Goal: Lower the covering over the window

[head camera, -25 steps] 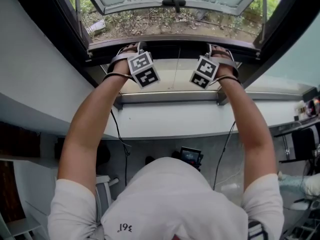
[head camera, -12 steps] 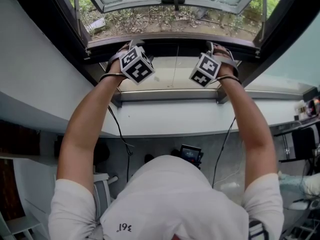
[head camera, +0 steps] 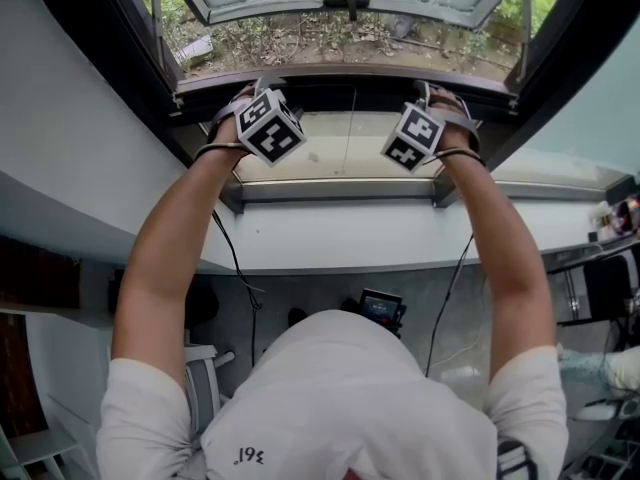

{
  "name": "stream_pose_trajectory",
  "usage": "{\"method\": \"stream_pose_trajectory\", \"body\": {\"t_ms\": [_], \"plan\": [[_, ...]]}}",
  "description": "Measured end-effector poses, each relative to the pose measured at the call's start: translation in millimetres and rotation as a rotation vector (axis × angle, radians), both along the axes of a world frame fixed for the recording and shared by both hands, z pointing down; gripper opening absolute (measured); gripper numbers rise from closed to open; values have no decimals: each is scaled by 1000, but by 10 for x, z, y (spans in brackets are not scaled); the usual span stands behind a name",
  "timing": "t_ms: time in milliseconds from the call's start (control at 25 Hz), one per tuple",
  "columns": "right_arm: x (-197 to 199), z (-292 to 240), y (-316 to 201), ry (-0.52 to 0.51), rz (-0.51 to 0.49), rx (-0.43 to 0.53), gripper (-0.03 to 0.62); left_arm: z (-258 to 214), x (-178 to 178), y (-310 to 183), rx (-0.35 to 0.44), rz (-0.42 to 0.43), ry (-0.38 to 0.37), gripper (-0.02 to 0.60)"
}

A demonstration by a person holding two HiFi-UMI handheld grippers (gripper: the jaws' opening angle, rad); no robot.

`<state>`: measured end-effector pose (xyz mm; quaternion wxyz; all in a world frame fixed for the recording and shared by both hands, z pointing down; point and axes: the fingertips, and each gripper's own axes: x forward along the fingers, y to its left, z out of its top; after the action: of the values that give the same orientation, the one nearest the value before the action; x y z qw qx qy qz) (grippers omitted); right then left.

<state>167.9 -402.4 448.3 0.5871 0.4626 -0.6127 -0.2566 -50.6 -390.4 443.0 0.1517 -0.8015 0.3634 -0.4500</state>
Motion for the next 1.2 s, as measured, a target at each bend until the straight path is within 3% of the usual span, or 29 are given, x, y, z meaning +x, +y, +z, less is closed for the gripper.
{"method": "stream_pose_trajectory", "body": {"t_ms": [200, 480, 760, 1200], "plan": [[9, -71, 45, -15, 3, 9, 124, -10, 24, 49, -5, 2, 21, 221], [-49, -361, 106, -74, -7, 65, 124, -163, 3, 97, -16, -23, 136, 221], [-87, -635, 253, -236, 4, 119, 121, -570, 9, 278, -14, -61, 391, 199], [-281, -980, 631, -584, 10, 201, 98, -1174, 94, 717, 57, -44, 767, 149]]}}
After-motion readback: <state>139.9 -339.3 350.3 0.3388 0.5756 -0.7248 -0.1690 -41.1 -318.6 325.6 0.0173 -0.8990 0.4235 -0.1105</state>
